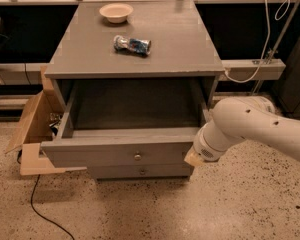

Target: Close top drawer

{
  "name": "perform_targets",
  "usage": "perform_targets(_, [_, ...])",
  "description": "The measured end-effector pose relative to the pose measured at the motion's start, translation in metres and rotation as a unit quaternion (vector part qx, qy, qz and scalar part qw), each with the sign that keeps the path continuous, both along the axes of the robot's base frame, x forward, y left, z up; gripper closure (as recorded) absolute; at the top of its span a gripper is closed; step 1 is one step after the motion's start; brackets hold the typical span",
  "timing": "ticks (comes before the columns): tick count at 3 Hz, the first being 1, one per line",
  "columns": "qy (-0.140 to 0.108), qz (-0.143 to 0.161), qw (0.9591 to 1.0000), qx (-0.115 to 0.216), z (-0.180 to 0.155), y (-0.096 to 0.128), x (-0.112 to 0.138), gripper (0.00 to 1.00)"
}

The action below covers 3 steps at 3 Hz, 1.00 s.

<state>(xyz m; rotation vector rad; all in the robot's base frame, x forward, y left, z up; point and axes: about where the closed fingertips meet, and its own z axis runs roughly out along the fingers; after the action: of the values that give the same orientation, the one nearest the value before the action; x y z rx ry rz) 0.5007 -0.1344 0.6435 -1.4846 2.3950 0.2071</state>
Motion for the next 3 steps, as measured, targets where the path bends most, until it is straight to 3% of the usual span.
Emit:
perform_targets(1, [-0.062,0.030,0.9969,0.040,-0.005,0.009,0.039,1.00])
perform_targets(2, [-0.062,0.031,0.9968,0.040,-0.005,0.009,0.039,1.00])
perform_targets(3, [-0.090,0.058,0.9928,0.054,-0.009,0.016,0.062,1.00])
